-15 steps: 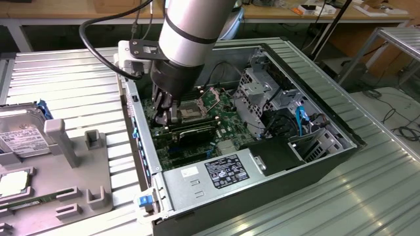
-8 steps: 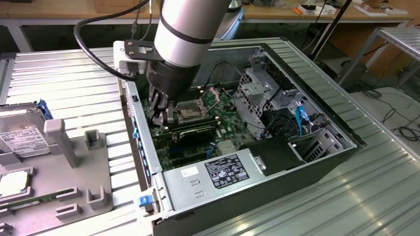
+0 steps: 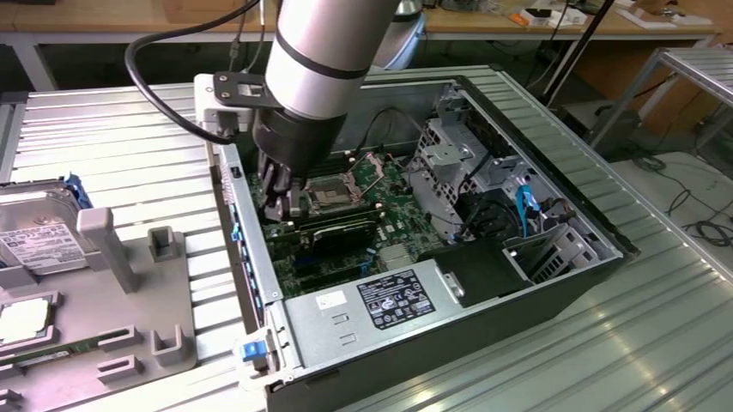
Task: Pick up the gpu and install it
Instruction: 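Press down on the gpu until it lock into place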
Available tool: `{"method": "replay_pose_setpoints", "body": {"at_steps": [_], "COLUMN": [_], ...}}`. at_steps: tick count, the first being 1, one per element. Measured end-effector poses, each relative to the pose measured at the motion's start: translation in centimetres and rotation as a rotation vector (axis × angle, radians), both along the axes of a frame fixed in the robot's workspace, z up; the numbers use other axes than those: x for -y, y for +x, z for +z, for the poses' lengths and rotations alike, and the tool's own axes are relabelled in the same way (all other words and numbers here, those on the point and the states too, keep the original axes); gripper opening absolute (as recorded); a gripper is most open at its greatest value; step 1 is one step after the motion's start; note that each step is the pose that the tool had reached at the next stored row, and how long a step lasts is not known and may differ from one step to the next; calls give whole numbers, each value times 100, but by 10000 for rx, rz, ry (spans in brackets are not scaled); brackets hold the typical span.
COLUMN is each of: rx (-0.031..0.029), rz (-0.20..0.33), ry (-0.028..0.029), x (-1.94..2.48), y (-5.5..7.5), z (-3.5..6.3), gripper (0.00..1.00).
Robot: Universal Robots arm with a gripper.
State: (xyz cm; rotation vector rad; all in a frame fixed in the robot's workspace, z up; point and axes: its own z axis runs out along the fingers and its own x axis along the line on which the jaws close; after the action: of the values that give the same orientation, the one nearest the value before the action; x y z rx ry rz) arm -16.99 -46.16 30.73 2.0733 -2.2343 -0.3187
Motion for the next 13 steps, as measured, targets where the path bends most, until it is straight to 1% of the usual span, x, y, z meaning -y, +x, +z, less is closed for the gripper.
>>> {"method": "replay_pose_setpoints", "body": {"at_steps": [13], "rx": [20], "rz": [0], "ry": [-1], "x": [0], "y": [-38], "z": [-29], "gripper": [11]}}
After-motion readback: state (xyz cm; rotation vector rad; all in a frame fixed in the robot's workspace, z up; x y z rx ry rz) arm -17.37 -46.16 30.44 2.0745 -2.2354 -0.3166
